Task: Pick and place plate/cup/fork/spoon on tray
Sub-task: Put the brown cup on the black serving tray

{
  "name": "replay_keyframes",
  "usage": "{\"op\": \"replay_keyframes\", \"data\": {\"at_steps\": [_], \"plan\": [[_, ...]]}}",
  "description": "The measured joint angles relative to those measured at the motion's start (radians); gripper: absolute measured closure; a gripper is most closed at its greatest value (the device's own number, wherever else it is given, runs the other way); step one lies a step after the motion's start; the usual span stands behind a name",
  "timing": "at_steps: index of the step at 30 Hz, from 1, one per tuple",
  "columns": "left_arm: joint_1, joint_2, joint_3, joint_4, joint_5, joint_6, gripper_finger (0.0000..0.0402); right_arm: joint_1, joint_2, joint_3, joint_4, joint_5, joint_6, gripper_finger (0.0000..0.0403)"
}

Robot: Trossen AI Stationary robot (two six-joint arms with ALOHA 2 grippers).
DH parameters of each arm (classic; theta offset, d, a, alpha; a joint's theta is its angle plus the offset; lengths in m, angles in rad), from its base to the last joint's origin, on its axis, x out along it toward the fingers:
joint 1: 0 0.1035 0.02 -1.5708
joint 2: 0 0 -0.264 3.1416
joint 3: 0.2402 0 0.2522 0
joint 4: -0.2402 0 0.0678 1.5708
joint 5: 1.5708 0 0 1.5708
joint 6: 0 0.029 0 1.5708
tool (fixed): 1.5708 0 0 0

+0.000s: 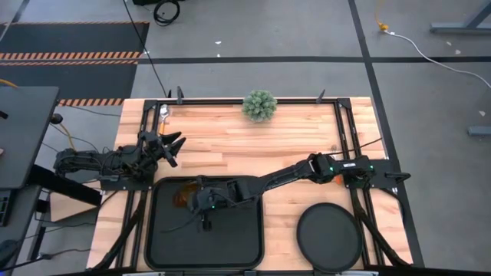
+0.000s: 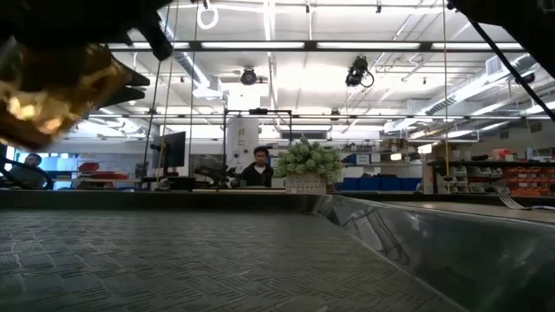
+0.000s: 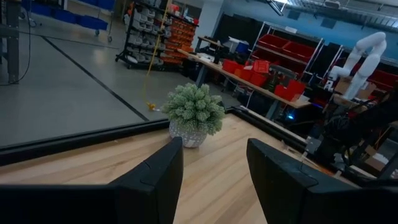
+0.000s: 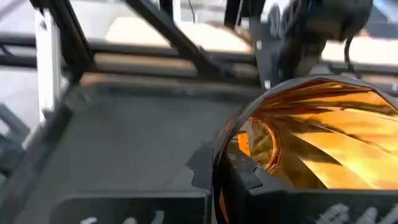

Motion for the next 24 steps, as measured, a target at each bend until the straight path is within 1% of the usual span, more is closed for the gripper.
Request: {"op": "replay_keyframes", "data": {"at_steps": [5, 6, 8, 12, 16, 21, 24], "plan": [[0.000, 0.000, 0.000, 0.000, 0.000, 0.000, 0.0218, -0.010, -0.010, 0.001, -0.084, -0.054, 0.021, 0.0387], [0.000, 0.000, 0.000, 0.000, 0.000, 0.000, 0.0218, -0.013, -0.015, 0.010, -0.124, -0.061, 0.028, 0.0387], [0.000, 0.000, 0.000, 0.000, 0.000, 0.000, 0.0218, -0.017, -0.017, 0.044, -0.216, -0.058, 0.037, 0.0387], [0.000, 0.000, 0.000, 0.000, 0.000, 0.000, 0.0218, -0.019, -0.049, 0.045, -0.263, -0.044, 0.034, 0.0388], [0.000, 0.000, 0.000, 0.000, 0.000, 0.000, 0.0218, -0.010, -0.061, 0.048, -0.247, -0.043, 0.023, 0.0389], [0.000, 0.000, 0.000, 0.001, 0.000, -0.001, 0.0218, -0.004, -0.061, 0.048, -0.238, -0.077, 0.034, 0.0389], [0.000, 0.000, 0.000, 0.008, 0.000, -0.001, 0.0218, 0.008, -0.061, 0.048, -0.233, -0.075, 0.022, 0.0389]]}}
